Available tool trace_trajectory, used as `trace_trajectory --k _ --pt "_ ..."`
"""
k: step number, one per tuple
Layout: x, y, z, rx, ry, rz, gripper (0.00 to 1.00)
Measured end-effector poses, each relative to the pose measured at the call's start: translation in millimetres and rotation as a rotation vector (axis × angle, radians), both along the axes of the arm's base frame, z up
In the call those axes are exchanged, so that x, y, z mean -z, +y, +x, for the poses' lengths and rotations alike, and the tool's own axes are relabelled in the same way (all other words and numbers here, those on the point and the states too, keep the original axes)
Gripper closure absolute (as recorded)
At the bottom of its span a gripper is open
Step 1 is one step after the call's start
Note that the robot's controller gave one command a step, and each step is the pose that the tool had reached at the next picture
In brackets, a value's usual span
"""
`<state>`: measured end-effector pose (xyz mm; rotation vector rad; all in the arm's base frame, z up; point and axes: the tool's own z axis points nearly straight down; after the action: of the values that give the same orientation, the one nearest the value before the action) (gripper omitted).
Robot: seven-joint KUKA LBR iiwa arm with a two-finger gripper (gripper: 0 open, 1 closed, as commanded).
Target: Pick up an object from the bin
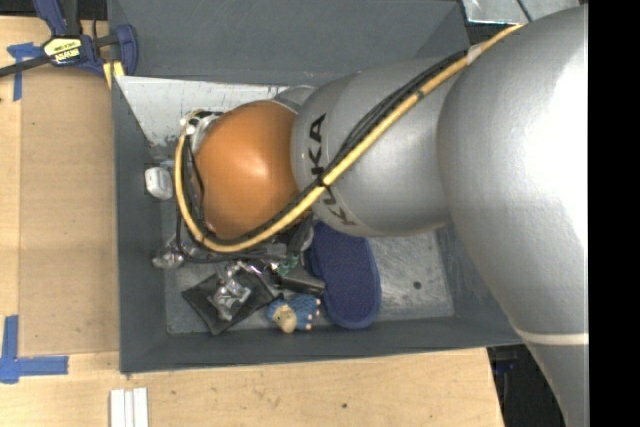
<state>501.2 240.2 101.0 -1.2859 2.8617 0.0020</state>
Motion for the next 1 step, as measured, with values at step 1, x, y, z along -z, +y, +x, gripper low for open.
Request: trace_trajectory --k 1 --pt "0.7 -9.7 12.8 -0.503 -0.002 -0.002 0.00"
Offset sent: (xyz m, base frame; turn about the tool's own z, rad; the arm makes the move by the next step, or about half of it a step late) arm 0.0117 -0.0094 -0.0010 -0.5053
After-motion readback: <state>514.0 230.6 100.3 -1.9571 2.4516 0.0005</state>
